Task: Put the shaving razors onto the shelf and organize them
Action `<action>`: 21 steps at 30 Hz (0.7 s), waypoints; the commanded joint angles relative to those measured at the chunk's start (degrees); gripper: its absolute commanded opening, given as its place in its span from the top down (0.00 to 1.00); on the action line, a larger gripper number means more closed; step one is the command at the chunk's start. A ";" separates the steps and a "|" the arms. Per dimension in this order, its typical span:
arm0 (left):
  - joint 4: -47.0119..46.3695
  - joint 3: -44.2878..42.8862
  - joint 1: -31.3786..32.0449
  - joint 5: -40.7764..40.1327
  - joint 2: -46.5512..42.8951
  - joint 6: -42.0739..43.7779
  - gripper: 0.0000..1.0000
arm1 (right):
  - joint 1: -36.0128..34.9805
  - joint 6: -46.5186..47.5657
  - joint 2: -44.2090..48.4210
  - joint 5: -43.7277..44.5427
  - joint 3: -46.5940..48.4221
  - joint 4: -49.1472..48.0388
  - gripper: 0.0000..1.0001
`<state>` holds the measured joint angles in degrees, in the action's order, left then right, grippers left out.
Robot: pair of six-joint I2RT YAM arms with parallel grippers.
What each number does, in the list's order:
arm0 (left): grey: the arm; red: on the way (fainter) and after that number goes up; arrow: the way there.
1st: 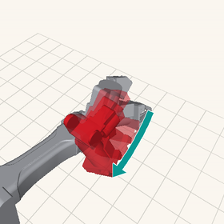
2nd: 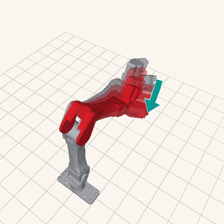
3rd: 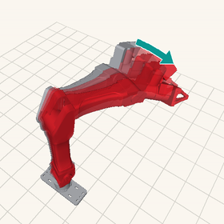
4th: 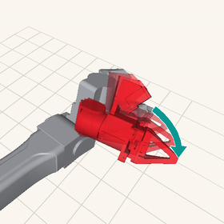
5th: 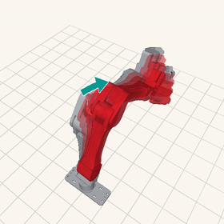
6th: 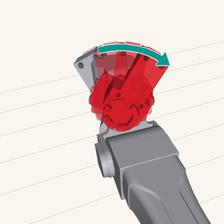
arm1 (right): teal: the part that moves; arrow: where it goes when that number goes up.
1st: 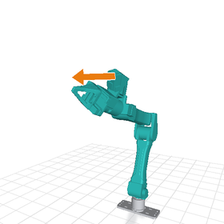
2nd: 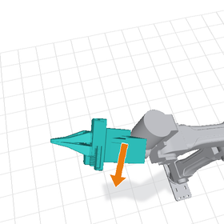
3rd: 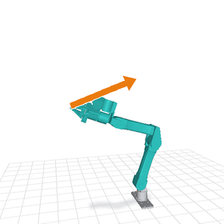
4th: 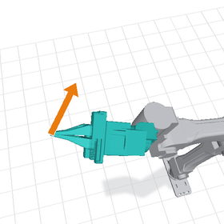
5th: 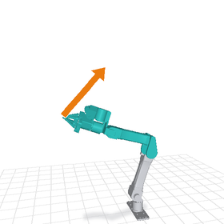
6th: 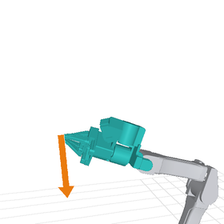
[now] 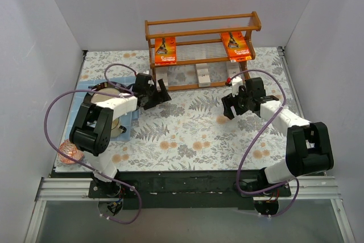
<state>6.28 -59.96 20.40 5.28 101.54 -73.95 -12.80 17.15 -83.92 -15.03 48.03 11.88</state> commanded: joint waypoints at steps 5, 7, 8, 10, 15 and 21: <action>1.80 7.23 0.86 7.90 -12.67 7.32 0.02 | 0.32 -4.67 5.42 5.88 9.87 18.93 0.07; 0.66 8.28 1.13 8.52 -15.83 11.00 0.02 | 0.32 -5.36 7.88 7.37 9.72 20.11 0.06; 0.05 9.24 1.30 9.83 -16.97 12.33 0.02 | 0.32 -7.20 10.16 8.34 9.63 20.46 0.06; -1.88 10.04 1.22 11.85 -19.17 14.62 0.02 | 0.32 -8.79 11.84 11.32 10.50 23.09 0.02; -4.52 10.48 1.22 16.34 -21.03 23.93 0.02 | 0.32 -9.85 15.62 18.79 12.61 29.34 0.01; -4.10 8.91 1.22 16.08 -19.98 30.34 0.02 | 0.32 -9.41 21.86 15.74 10.86 29.08 0.01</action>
<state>2.66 -50.02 21.50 19.97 82.52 -50.98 -12.75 8.75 -65.49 0.99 58.30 39.64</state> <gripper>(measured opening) 0.981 0.984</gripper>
